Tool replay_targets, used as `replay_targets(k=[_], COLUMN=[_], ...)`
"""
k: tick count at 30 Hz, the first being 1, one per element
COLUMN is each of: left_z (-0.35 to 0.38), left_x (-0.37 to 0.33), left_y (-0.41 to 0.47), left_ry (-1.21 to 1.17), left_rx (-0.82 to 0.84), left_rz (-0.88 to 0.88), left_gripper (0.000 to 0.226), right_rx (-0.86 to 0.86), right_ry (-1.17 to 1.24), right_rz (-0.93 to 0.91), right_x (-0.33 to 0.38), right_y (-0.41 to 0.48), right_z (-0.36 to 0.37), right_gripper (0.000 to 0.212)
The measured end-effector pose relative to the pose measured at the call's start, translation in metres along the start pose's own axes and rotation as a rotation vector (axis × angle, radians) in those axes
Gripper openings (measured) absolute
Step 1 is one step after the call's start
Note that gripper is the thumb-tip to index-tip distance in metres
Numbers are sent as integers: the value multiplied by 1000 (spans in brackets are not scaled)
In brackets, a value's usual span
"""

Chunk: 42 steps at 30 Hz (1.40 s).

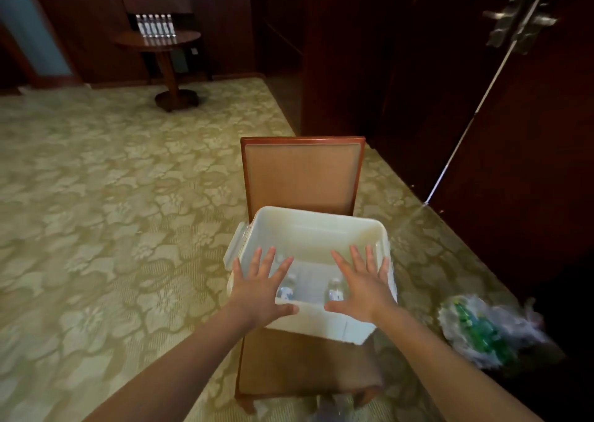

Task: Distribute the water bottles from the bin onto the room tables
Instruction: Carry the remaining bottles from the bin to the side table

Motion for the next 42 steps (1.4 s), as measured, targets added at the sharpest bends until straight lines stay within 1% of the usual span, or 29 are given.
replay_targets(k=[3, 7, 11, 14, 18, 22, 26, 31, 33, 34, 36, 37, 40, 42], left_z=[7, 28, 70, 105, 154, 216, 253, 281, 287, 288, 289, 290, 293, 292], left_x=[-5, -17, -22, -19, -20, -25, -33, -37, -36, -36, -37, -38, -41, -46], left_y=[63, 132, 175, 200, 236, 271, 300, 325, 330, 333, 335, 335, 335, 333], left_ry=[-27, -84, -107, -105, -132, -110, -116, 32, 70, 69, 44, 11, -121, -185], left_rx=[64, 190, 367, 450, 518, 574, 654, 600, 585, 565, 511, 467, 296, 226], left_rz=[-27, -62, -56, -52, -22, 31, 72, 143, 154, 154, 156, 151, 145, 158], left_gripper=[96, 97, 100, 102, 108, 103, 97, 91, 88, 87, 87, 87, 79, 74], right_rx=[68, 240, 408, 496, 575, 623, 646, 644, 586, 544, 462, 434, 400, 390], right_ry=[49, 89, 133, 140, 162, 146, 173, 188, 205, 204, 172, 161, 185, 213], right_rz=[4, 22, 75, 104, 176, 219, 264, 288, 319, 329, 332, 335, 349, 314], right_x=[-25, -58, -89, -109, -133, -157, -173, -184, -187, -188, -188, -188, -185, -179], right_y=[62, 126, 174, 202, 230, 258, 277, 295, 301, 303, 305, 305, 304, 305], right_z=[0, 20, 53, 82, 125, 175, 212, 247, 257, 260, 262, 263, 265, 263], right_gripper=[108, 106, 108, 108, 108, 105, 104, 101, 96, 90, 75, 71, 69, 69])
Point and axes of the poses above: each hand's wrist, its own y-axis towards the middle knuckle, its own z-axis out of the palm, x = y × z, the point moved 6 cm from there along y, towards the middle knuckle, and after that the axes turned 12 degrees about y, right-handed, at the moved point
